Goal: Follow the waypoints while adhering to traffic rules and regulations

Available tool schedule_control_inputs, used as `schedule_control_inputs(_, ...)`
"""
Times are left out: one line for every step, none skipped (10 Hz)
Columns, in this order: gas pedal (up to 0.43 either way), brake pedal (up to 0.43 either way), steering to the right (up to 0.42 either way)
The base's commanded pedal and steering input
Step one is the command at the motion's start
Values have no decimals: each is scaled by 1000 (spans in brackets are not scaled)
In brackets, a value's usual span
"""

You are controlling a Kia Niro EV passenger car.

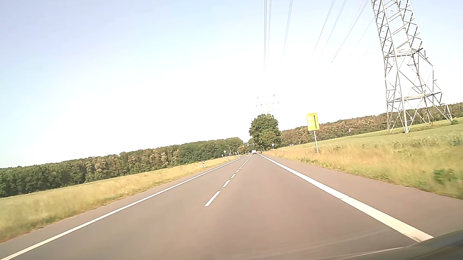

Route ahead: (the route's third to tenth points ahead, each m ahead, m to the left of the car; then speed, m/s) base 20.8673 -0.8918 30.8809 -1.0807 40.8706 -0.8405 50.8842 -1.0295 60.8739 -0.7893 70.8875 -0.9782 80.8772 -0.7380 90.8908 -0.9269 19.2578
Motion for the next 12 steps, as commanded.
schedule_control_inputs(157,30,1)
schedule_control_inputs(157,30,1)
schedule_control_inputs(157,30,1)
schedule_control_inputs(157,37,1)
schedule_control_inputs(157,30,1)
schedule_control_inputs(157,30,1)
schedule_control_inputs(157,30,1)
schedule_control_inputs(157,30,1)
schedule_control_inputs(157,30,0)
schedule_control_inputs(157,30,0)
schedule_control_inputs(157,30,0)
schedule_control_inputs(157,30,0)
